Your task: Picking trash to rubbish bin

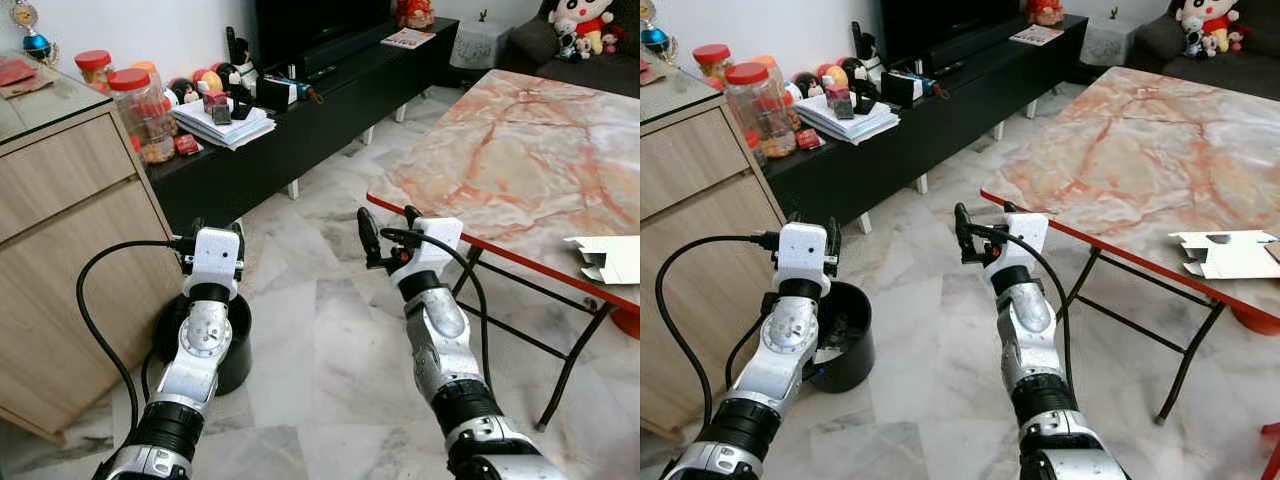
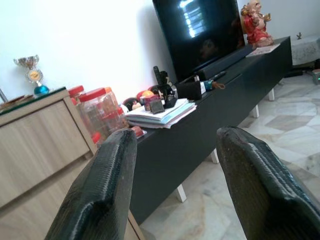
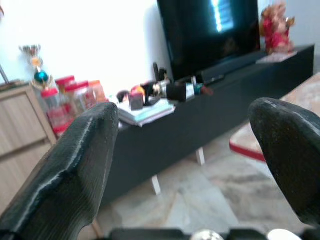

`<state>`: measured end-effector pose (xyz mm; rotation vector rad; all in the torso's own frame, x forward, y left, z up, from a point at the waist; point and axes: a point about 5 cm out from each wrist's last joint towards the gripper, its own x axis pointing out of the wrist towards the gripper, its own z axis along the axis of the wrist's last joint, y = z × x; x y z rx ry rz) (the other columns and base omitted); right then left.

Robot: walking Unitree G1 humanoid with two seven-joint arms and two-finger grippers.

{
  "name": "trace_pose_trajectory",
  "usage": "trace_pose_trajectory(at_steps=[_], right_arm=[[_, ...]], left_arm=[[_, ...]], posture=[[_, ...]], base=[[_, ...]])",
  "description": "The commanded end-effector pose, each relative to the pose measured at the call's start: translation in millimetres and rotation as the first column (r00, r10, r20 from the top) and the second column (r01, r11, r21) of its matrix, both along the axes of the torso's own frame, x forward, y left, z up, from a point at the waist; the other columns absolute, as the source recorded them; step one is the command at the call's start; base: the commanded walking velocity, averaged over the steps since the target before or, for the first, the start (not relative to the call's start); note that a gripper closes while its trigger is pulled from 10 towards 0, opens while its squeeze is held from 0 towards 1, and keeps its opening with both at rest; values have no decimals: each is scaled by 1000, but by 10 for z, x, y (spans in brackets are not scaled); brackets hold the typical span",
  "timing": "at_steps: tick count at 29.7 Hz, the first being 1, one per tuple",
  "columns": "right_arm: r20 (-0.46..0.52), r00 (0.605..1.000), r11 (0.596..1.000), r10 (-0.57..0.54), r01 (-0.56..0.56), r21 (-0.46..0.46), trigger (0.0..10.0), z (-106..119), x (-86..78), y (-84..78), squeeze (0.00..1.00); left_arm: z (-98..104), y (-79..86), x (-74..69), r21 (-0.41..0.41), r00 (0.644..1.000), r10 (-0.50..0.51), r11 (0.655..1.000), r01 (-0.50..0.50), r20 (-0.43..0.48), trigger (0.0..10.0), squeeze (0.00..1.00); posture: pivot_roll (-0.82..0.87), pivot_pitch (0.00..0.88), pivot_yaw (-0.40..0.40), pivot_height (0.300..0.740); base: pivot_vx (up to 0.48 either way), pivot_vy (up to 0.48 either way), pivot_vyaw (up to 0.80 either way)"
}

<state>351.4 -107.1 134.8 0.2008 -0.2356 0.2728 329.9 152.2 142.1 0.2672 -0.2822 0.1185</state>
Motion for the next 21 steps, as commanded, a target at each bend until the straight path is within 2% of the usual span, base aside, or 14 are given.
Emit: trace_pose_trajectory(at_steps=[1, 5, 8, 11, 17, 21], right_arm=[[12, 1000, 1000, 11, -11, -10, 10000, 28, -11, 62, 0], [20, 1000, 1000, 1, -1, -10, 10000, 65, -2, 89, 0], [34, 999, 1000, -21, 21, -3, 10000, 129, 24, 65, 0], [34, 999, 1000, -26, 26, -9, 10000, 147, 30, 34, 0], [7, 1000, 999, -20, 21, -46, 10000, 23, -24, -21, 0], [-15, 999, 998, -33, 32, -56, 10000, -7, -23, -99, 0]], left_arm=[[42, 55, -13, 9, 1000, 8, 1000, -8, 7, 10000, 0], [58, 72, -12, 14, 1000, 11, 1000, -11, 6, 10000, 0], [64, 79, -17, 12, 1000, 15, 1000, -15, 8, 10000, 0], [32, 74, -30, -7, 1000, 25, 1000, -25, -2, 10000, 0], [-45, -35, -83, -32, 1000, 19, 999, -20, -17, 10000, 0], [-63, -127, -43, -45, 1000, -1, 999, 0, -31, 10000, 0]], posture=[[24, 0, 69, 740], [35, 0, 67, 740], [19, 0, 56, 740], [11, 0, 47, 740], [7, 0, 30, 740], [-2, 0, -10, 740]], base=[[0, 0, -788], [0, 0, -788], [0, -480, -788], [0, 0, -788], [0, 0, -788], [0, 0, -786]])
